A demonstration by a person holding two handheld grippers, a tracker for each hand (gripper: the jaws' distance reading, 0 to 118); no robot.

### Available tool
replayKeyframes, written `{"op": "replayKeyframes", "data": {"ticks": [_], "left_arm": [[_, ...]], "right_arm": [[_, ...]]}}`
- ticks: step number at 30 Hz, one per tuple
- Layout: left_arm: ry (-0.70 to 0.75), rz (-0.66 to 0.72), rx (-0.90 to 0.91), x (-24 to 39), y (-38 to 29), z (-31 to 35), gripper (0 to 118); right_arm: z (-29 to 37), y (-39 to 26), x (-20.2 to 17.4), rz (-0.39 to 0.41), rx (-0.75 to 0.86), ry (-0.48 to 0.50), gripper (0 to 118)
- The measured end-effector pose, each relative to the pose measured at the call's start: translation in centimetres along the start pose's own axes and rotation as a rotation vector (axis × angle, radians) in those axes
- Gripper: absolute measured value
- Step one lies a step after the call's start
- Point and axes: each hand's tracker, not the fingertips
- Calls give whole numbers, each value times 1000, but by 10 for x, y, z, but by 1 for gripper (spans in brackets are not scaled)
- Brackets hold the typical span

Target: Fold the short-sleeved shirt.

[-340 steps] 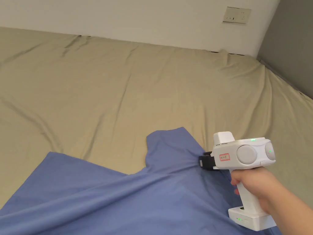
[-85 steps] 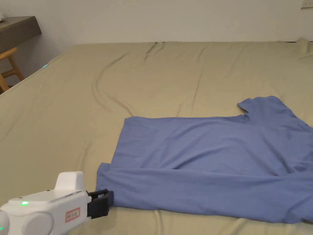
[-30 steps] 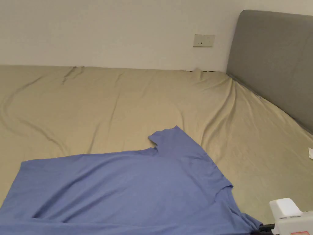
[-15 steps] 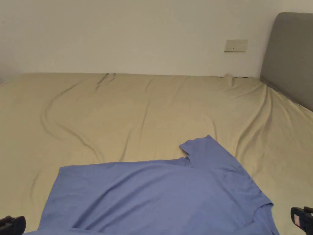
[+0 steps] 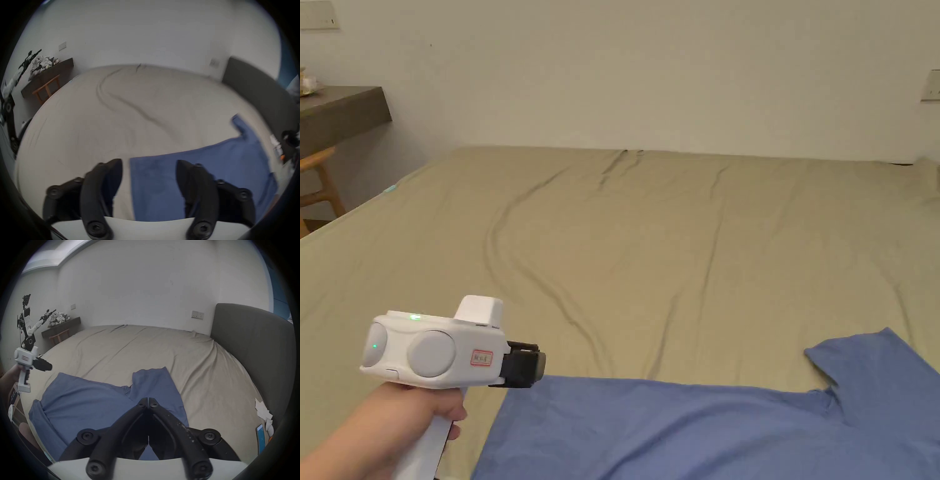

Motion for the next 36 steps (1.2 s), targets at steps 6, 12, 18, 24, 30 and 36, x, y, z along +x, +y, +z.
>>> {"op": "replayKeyframes", "data": {"ticks": [6, 12, 18, 24, 30, 36], "left_arm": [[24, 106, -152, -14, -13, -72, 84], [17, -29, -61, 4, -21, -50, 2], [-85, 7, 45, 0, -25, -3, 0], [-156, 61, 110, -4, -20, 40, 0], [-163, 50, 103, -4, -17, 50, 0], [-164, 52, 87, -12, -24, 54, 0]], "right_arm": [[-33, -9, 3, 7, -65, 12, 1], [-53, -12, 14, 24, -114, 1, 1], [-107, -2, 35, 30, -230, -51, 10], [-189, 14, 83, -36, -252, -168, 105], [-223, -8, 90, -102, -466, -87, 77], [-187, -7, 88, -193, -346, -65, 3]]}}
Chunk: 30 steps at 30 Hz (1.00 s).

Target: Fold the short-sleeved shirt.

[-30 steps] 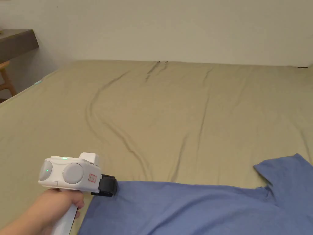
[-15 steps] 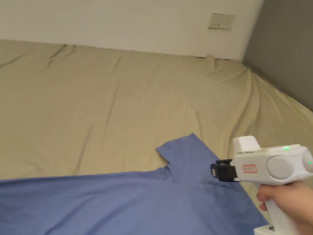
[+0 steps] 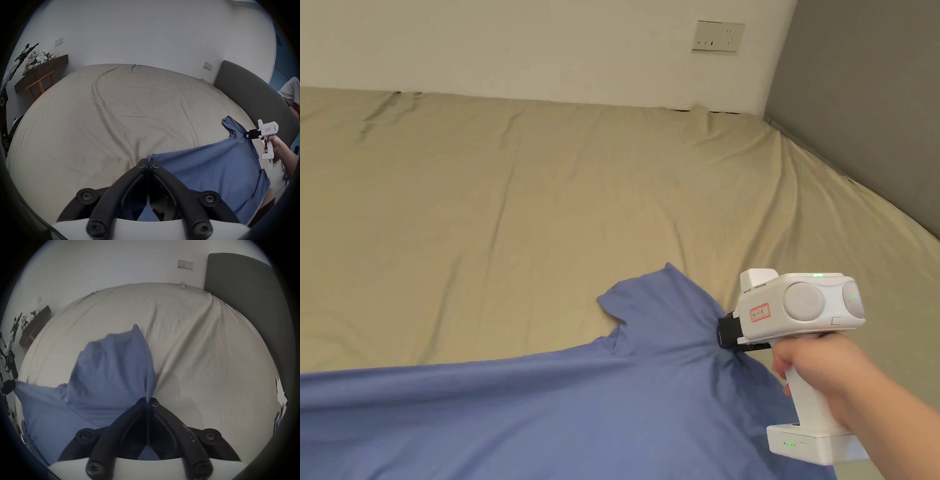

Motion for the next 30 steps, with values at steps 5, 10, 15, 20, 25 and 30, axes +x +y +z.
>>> {"op": "replayKeyframes", "data": {"ticks": [5, 10, 15, 20, 25, 30], "left_arm": [[-16, 5, 49, 2, 0, 37, 0], [-43, 28, 100, -6, -10, 91, 0], [-76, 4, 95, -9, -50, 143, 0], [-106, -36, 26, -5, -105, 175, 0], [-106, -9, -104, -11, -151, 171, 0], [-72, -100, -271, -1, -179, 154, 0]], "right_arm": [[70, 2, -6, 52, 157, 23, 3], [164, -32, -3, 80, 216, 23, 3], [251, -118, 2, 135, 268, 65, 3], [284, -207, 8, 152, 243, 85, 3], [264, -263, 1, 223, 111, 52, 3], [232, -288, -7, 316, 17, -30, 3]]}}
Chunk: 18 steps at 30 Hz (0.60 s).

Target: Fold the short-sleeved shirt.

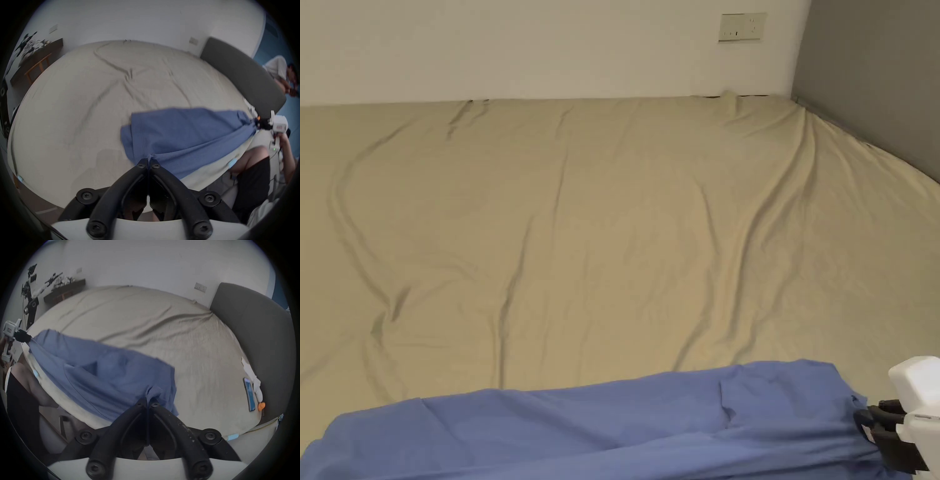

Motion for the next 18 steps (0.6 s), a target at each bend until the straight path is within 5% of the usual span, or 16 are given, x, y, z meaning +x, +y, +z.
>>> {"op": "replayKeyframes", "data": {"ticks": [10, 12, 13, 14, 15, 16, 18], "left_arm": [[49, -29, -33, -3, -20, -30, 0], [46, 1, -23, -4, -23, -30, 0], [40, 28, -7, -5, -23, -27, 7], [41, 42, 33, -3, -24, -20, 29], [58, 47, 79, -1, -24, -11, 78], [92, 46, 116, 0, -25, 0, 105], [95, 47, 146, 2, -26, 25, 116]], "right_arm": [[-39, -26, 18, -89, -64, 1, 4], [-39, -27, 18, -92, -50, -4, 18], [-35, -29, 16, -89, -39, -9, 38], [-28, -28, 19, -112, -39, -21, 62], [-20, -27, 22, -148, -33, -43, 88], [-9, -26, 25, -160, -23, -58, 99], [26, -24, 19, -199, 81, -81, 100]]}}
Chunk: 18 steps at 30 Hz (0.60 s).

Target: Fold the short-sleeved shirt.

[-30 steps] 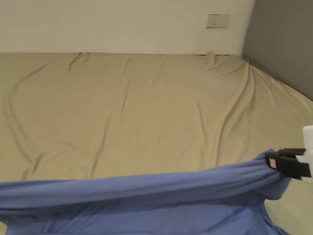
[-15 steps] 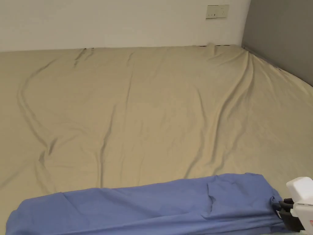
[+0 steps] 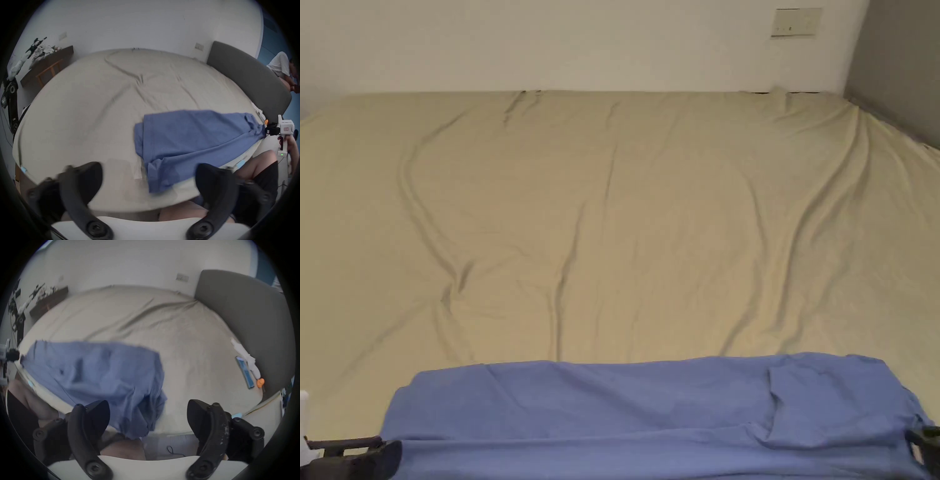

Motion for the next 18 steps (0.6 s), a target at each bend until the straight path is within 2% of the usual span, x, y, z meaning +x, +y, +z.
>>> {"op": "replayKeyframes", "data": {"ticks": [2, 3, 4, 5, 6, 7, 8, 10, 12, 14, 16, 17, 18], "left_arm": [[-43, 69, 60, 0, 0, 32, 114], [-64, 95, 104, 1, -3, 44, 103], [-77, 116, 148, 3, -8, 56, 85], [-85, 126, 165, 4, -11, 63, 59], [-86, 139, 179, 5, -13, 67, 19], [-104, 156, 189, 4, -16, 70, 0], [-125, 170, 187, 2, -17, 71, 0], [-215, 163, 144, -4, -16, 68, 0], [-296, 205, 130, -17, -14, 60, 0], [-335, 298, 111, -42, -9, 46, 0], [-459, 414, 73, -74, -4, 26, 0], [-547, 480, 32, -92, -2, 13, 12], [-556, 520, 13, -102, -2, 2, 54]], "right_arm": [[31, 2, -2, -127, 129, 0, 100], [46, 0, -12, -170, 168, 6, 99], [59, -2, -21, -193, 202, 26, 92], [68, -2, -31, -185, 213, 53, 76], [74, -3, -42, -160, 224, 60, 36], [80, -2, -59, -137, 238, 46, 2], [81, 0, -80, -112, 238, 27, 2], [83, 4, -104, -69, 239, 97, 1], [83, 8, -125, -83, 247, 118, 1], [76, 13, -146, -60, 219, 170, 1], [74, 16, -161, -33, 210, 161, 1], [73, 17, -170, -15, 208, 161, 2], [72, 19, -175, -12, 206, 163, 2]]}}
